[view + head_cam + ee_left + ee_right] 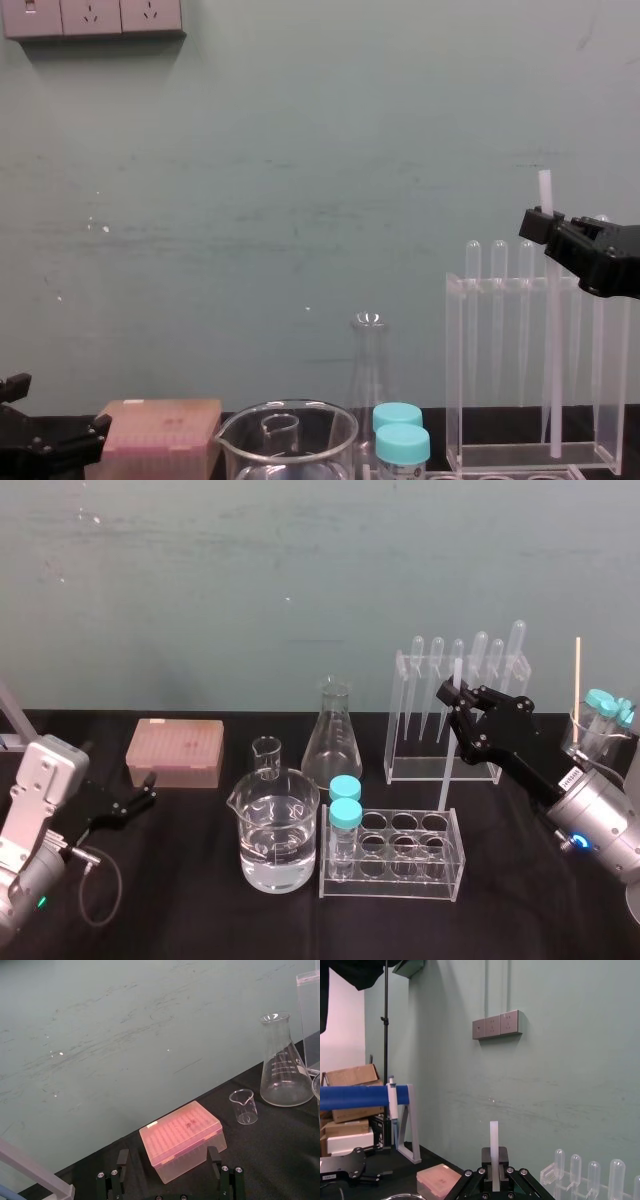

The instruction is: Pick up the stirring rod with one hand, then place it down.

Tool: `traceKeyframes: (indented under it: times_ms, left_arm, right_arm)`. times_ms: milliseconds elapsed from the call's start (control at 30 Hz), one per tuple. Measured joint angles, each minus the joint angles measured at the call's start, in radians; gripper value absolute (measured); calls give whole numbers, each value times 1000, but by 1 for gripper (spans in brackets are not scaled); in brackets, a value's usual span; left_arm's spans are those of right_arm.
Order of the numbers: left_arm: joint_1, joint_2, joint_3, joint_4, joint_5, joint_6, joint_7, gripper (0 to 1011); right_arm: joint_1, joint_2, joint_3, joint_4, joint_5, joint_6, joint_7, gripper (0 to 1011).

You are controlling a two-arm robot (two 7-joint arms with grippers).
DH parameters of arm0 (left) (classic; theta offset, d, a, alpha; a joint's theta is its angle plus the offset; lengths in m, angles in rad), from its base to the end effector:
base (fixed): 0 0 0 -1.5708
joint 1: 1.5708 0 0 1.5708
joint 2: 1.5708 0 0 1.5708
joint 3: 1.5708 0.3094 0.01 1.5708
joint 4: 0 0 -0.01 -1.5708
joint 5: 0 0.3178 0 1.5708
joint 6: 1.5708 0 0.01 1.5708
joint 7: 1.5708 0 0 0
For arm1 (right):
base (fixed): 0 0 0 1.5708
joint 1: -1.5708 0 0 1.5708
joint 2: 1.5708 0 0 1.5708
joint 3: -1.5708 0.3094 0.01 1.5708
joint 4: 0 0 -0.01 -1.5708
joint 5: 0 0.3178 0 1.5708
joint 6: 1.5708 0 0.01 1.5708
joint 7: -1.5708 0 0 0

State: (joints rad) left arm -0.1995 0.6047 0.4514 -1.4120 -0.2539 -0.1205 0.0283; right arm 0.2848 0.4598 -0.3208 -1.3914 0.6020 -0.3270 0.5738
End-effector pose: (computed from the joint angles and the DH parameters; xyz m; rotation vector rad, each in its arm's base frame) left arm 0.3697 0.0913 -0.3196 0.3045 -0.2850 1.2480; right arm 0.4090 -0.0745 -0.2779 0.2485 -0.2082 -0.8051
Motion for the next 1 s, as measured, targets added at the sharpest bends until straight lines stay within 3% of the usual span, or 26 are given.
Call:
traceKeyframes:
  times_ms: [600, 1000]
  left_arm:
    - [0, 0, 0, 0, 0, 0, 0, 1000]
    - [0, 0, 0, 0, 0, 0, 0, 1000]
  right_arm:
    - [12, -25, 13, 53, -45, -8, 48, 69]
    - [45, -49, -5, 148, -66, -9, 108, 69]
